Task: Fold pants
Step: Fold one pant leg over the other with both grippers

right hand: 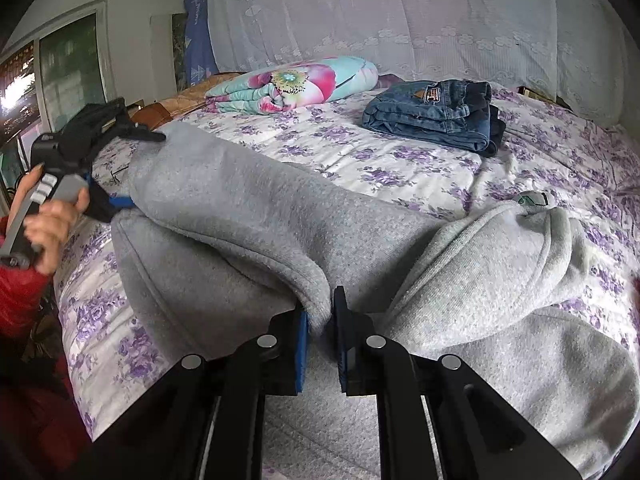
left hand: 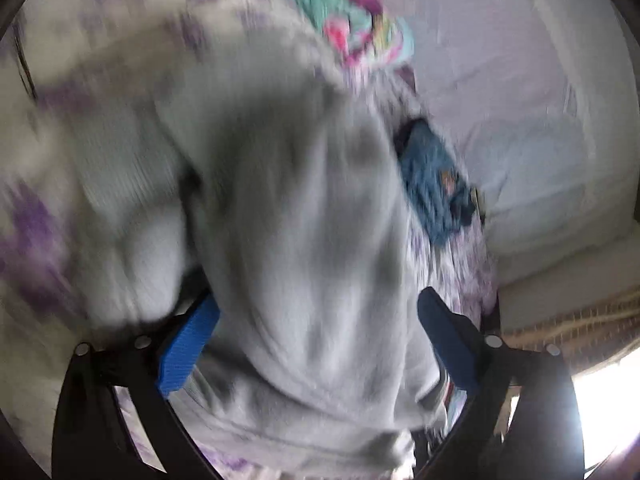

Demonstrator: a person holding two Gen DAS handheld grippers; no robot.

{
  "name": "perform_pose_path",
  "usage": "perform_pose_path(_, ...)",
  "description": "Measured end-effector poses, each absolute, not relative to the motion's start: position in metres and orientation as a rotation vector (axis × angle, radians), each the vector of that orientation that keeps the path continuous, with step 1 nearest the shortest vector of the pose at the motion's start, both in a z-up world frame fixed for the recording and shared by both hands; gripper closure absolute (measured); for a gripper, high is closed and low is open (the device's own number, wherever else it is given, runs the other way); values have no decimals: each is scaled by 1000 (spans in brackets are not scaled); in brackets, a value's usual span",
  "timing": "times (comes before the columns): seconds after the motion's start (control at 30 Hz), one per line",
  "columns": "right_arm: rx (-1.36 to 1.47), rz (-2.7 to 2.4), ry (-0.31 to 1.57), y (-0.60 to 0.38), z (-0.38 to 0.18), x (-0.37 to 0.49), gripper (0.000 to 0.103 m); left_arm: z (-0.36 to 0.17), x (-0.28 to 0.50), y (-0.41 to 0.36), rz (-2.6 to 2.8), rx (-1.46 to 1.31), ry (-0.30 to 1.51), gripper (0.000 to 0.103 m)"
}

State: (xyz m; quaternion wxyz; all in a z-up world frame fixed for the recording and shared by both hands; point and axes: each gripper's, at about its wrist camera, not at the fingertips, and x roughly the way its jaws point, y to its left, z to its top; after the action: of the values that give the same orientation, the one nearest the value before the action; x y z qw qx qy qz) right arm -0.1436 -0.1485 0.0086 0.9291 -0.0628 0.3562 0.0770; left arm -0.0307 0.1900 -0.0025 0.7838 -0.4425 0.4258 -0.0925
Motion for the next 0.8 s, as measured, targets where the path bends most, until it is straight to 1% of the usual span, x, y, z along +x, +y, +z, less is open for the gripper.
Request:
perform_pose_path(0.07, -139, 155, 728, -147, 10, -144, 91, 7, -31, 201, -158, -921, 876, 22)
perform_pose_path(0.1, -145, 153, 726, -146, 10, -144, 91, 9, -29, 204, -154, -914, 875, 25)
perform_pose_path(0.13, -152, 151, 723, -145, 12, -145, 91, 9, -26, 206, -155, -910, 885, 34)
perform_pose_path(0.17, -165, 148, 720, -144, 14, -145, 91, 8, -24, 208, -142, -895, 899, 50)
perform_pose_path(0.2, -177, 146, 716, -143, 16, -145, 91, 8, -24, 210, -136, -883, 903, 56)
perform_pose_path(0.23, -188, 143, 710, -142, 18, -146, 91, 8, -25, 212, -141, -880, 899, 70)
perform_pose_path(0.27, -200, 140, 704, -141, 22, -148, 91, 10, -27, 215, -147, -880, 889, 76)
perform_pose_path(0.37, -213, 137, 689, -138, 35, -153, 91, 24, -45, 219, -166, -849, 838, 83)
perform_pose_path(0.5, -227, 143, 686, -132, 45, -170, 90, 52, -80, 214, -176, -716, 777, 83)
perform_pose_path(0.57, -234, 161, 718, -125, 40, -181, 90, 50, -91, 210, -155, -635, 787, 83)
perform_pose_path(0.63, -227, 177, 777, -122, 24, -182, 90, 24, -92, 211, -94, -551, 865, 79)
perform_pose_path(0.67, -232, 183, 817, -121, 9, -181, 90, 5, -89, 214, -72, -555, 925, 74)
perform_pose_path(0.7, -233, 178, 842, -119, -3, -180, 90, -5, -89, 219, -75, -584, 950, 73)
perform_pose_path(0.73, -230, 169, 838, -119, -10, -180, 89, -11, -91, 224, -90, -624, 949, 73)
perform_pose_path(0.77, -234, 163, 830, -118, -10, -181, 90, -10, -96, 230, -103, -664, 933, 70)
perform_pose_path(0.8, -237, 160, 833, -117, -9, -181, 90, -2, -102, 237, -92, -683, 913, 63)
